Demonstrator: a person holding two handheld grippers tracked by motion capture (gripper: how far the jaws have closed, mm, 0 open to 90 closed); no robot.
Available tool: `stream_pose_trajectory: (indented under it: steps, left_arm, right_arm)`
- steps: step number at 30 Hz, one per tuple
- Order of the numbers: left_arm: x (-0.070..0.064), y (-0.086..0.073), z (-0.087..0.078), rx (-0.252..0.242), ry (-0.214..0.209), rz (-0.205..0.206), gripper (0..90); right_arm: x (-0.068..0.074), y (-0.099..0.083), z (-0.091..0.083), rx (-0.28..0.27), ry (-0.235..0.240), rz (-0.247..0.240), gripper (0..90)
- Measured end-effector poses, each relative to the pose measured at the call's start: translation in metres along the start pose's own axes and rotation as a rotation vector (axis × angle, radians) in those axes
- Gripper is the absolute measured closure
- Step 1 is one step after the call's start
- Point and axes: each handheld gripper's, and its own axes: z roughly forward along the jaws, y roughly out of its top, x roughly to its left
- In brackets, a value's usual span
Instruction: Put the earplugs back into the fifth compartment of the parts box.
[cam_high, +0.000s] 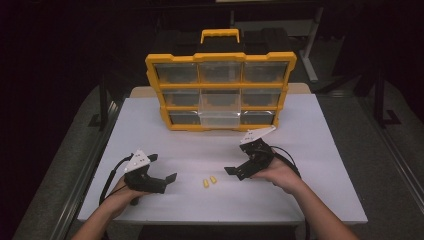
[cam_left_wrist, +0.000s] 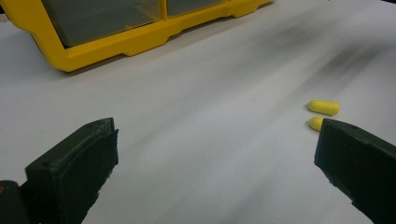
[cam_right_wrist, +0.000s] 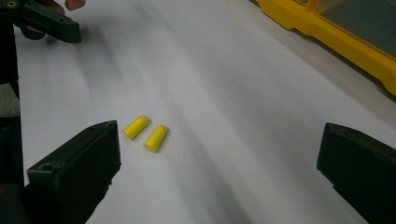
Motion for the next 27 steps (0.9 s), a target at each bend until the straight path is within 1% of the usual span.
stream_pose_trajectory:
  steps: [7,9,21,27]
  left_arm:
    - [0.000,0.000,0.000,0.005,-0.011,0.004,0.0]
    - [0.000,0.000,0.000,0.005,-0.015,0.006,0.0]
    - [0.000,-0.001,0.001,0.000,-0.020,0.004,0.0]
    - [0.000,-0.001,0.001,0.002,-0.019,0.007,0.0]
  right_arm:
    - [0.003,0.006,0.006,0.004,0.013,-0.011,0.0]
    - [0.007,0.010,0.012,0.010,0.025,-0.022,0.0]
    - [0.013,0.016,0.023,0.025,0.044,-0.036,0.0]
    - [0.016,0.022,0.031,0.034,0.056,-0.050,0.0]
